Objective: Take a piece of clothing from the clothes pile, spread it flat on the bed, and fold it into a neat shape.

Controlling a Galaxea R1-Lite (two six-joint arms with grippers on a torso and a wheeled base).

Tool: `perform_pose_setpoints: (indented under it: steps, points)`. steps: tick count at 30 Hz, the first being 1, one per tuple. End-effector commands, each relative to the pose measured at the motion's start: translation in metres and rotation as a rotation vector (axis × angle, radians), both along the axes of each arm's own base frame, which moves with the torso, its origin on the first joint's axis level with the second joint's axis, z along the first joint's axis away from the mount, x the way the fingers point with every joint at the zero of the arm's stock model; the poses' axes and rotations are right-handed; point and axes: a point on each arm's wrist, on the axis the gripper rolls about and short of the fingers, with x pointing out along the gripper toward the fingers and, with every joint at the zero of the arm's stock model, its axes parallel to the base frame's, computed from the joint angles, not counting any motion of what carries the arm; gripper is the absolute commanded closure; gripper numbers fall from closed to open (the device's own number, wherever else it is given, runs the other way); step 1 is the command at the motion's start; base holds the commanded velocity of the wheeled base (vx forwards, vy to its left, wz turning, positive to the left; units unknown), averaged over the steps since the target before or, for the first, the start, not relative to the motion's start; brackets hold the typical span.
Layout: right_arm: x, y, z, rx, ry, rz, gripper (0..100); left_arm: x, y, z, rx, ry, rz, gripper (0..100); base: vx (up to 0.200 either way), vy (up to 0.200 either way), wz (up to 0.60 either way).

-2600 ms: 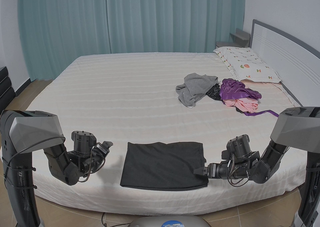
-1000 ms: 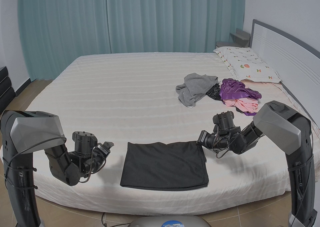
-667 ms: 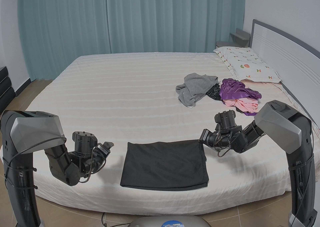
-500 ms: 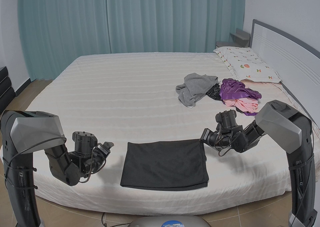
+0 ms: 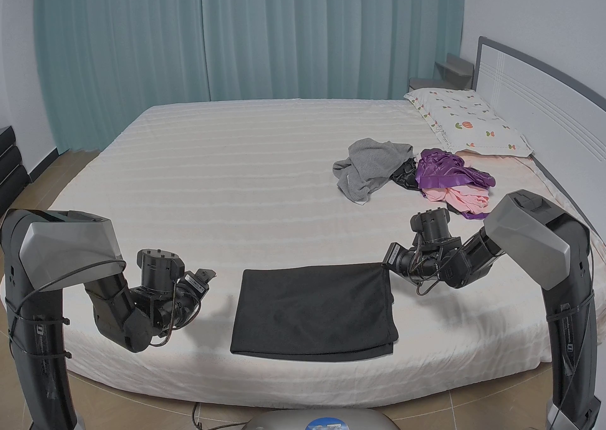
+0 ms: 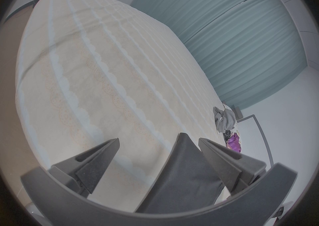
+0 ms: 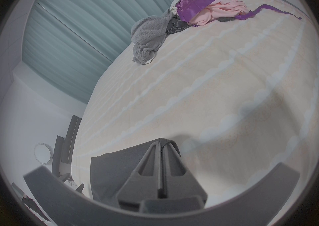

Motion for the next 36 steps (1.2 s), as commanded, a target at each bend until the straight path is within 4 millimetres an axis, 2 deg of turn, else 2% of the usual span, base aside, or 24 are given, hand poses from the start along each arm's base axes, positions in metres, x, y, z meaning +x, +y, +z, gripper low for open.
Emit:
perform_pose_setpoints:
  steps: [1,6,7,12,15,16,17,18,19,20,22,25,30,31,36]
  points:
    - [0.0,0.0,-0.003,-0.002,0.007,0.001,100,0.0,0.0,0.0,0.0,-0.001,0.0,0,0.0,0.0,0.0]
    - [-0.001,0.001,-0.005,-0.005,0.011,0.005,100,0.0,0.0,0.0,-0.002,-0.001,0.001,0,0.0,0.0,0.0]
    - [-0.001,0.001,-0.005,-0.006,0.012,0.006,0,0.0,0.0,0.0,0.0,-0.001,0.0,0,0.0,0.0,0.0]
    - [-0.004,0.001,-0.004,-0.005,0.016,0.005,0,0.0,0.0,0.0,-0.001,0.001,0.001,0,0.0,0.0,0.0]
    - [-0.006,-0.001,0.003,0.003,0.009,0.002,0,0.0,0.0,0.0,-0.002,-0.001,0.001,0,0.0,0.0,0.0]
    - [-0.012,-0.004,0.016,0.009,-0.001,-0.003,0,0.0,0.0,0.0,-0.004,-0.001,0.001,0,0.0,0.0,0.0]
    - [-0.012,-0.004,0.016,0.009,-0.001,-0.003,0,0.0,0.0,0.0,-0.004,-0.001,0.001,0,0.0,0.0,0.0]
    - [-0.025,-0.012,0.033,0.02,-0.006,-0.006,0,-0.001,0.001,0.0,-0.004,0.003,0.003,0,0.0,0.0,0.0]
    - [-0.025,-0.012,0.033,0.02,-0.006,-0.006,0,-0.001,0.001,0.0,-0.004,0.003,0.003,0,0.0,0.0,0.0]
    - [-0.039,-0.019,0.049,0.028,-0.014,-0.009,0,-0.003,0.001,0.0,-0.004,0.006,0.002,0,0.0,0.0,0.0]
    - [-0.057,-0.025,0.058,0.033,-0.016,-0.024,0,-0.003,0.001,0.0,-0.003,0.007,0.001,0,0.0,0.0,0.0]
    - [-0.081,-0.03,0.067,0.054,-0.032,-0.051,0,-0.004,0.001,0.0,-0.003,0.009,0.0,0,0.0,0.0,0.0]
    - [-0.115,-0.039,0.069,0.072,-0.034,-0.118,0,-0.007,0.001,0.0,-0.003,0.017,-0.005,0,0.0,0.0,0.0]
    - [-0.128,-0.044,0.07,0.058,-0.047,-0.143,0,-0.008,0.001,0.0,-0.015,0.019,-0.022,0,0.0,0.0,0.0]
    - [-0.158,-0.056,0.071,0.051,-0.083,-0.241,0,-0.014,0.0,0.002,-0.046,0.027,-0.068,0,0.0,0.0,0.0]
